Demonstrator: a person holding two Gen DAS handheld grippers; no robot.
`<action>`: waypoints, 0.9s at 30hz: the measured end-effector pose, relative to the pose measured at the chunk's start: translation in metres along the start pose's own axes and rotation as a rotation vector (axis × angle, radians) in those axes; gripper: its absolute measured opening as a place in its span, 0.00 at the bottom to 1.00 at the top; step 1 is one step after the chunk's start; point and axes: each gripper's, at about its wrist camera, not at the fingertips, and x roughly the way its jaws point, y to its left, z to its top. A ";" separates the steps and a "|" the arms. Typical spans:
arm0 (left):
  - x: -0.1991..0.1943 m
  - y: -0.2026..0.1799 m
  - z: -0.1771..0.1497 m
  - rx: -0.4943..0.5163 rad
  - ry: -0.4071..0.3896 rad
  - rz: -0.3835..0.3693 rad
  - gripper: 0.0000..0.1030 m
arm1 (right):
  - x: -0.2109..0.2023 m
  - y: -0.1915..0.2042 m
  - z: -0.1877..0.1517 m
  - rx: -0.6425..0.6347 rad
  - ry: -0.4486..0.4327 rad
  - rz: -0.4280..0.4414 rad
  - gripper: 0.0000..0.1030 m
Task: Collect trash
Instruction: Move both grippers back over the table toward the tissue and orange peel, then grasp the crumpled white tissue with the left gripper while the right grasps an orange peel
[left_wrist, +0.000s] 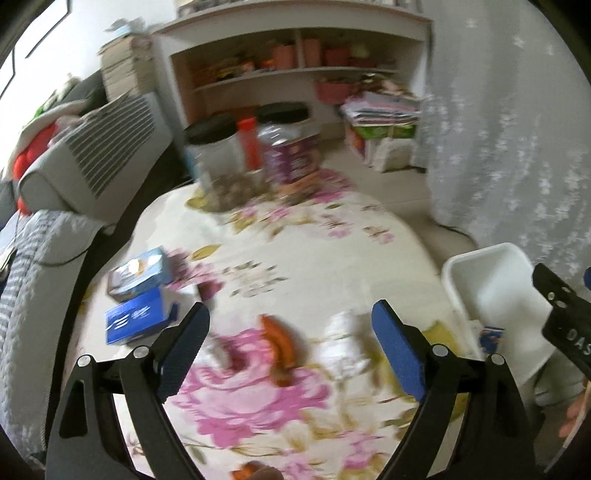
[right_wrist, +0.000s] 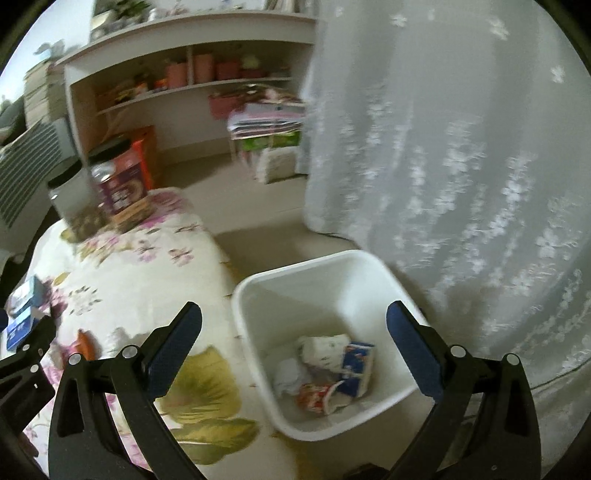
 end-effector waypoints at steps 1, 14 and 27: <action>0.003 0.006 -0.002 -0.007 0.008 0.010 0.84 | 0.001 0.007 0.000 -0.010 0.002 0.005 0.93; 0.086 0.094 -0.028 -0.202 0.212 0.164 0.84 | 0.017 0.069 -0.008 -0.136 0.047 0.034 0.93; 0.138 0.121 -0.043 -0.275 0.315 0.074 0.45 | 0.038 0.109 -0.014 -0.223 0.118 0.078 0.93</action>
